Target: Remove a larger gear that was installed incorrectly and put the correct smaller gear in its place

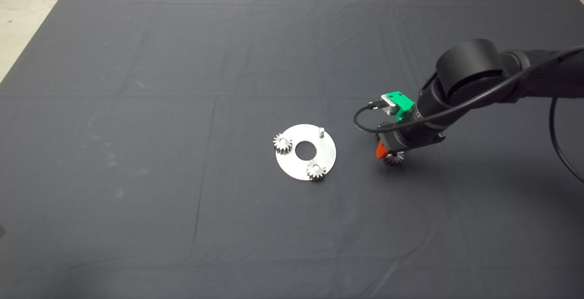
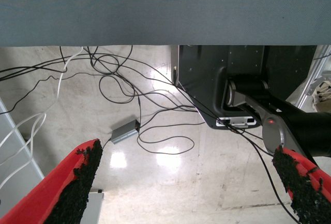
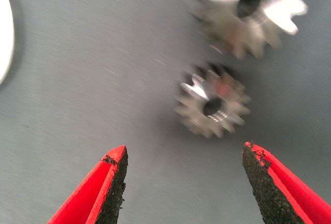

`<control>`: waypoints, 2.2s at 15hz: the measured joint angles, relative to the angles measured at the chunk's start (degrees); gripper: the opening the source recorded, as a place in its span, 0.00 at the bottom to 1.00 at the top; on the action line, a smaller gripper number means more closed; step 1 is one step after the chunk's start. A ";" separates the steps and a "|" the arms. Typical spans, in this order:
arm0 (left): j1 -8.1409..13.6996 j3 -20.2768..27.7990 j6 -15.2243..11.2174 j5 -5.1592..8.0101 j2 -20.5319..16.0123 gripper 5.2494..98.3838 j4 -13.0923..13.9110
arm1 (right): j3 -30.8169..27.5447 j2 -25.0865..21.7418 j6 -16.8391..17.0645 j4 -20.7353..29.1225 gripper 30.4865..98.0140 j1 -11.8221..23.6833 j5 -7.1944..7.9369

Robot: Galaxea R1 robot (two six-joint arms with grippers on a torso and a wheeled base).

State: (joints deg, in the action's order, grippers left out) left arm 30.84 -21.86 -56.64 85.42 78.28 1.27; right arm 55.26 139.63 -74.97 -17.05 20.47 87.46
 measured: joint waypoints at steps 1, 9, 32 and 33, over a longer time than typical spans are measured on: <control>0.00 0.00 -0.02 0.00 -0.05 0.85 0.00 | -0.27 -0.89 -0.29 0.17 0.42 -0.07 0.05; 0.00 0.01 -0.02 -0.89 -0.25 0.85 0.00 | -1.12 -3.17 -1.38 0.33 0.57 -1.31 0.22; 0.00 0.04 -0.02 -1.07 -0.38 0.85 0.00 | 0.50 -3.13 0.06 -7.06 0.63 -5.23 0.22; 0.00 0.04 -0.03 -1.07 -0.38 0.85 0.00 | 0.52 -3.13 0.15 -7.23 0.63 -5.25 0.22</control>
State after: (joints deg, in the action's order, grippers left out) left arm 30.84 -21.82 -56.67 84.35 77.90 1.27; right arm 55.78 136.50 -74.83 -24.28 15.21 87.67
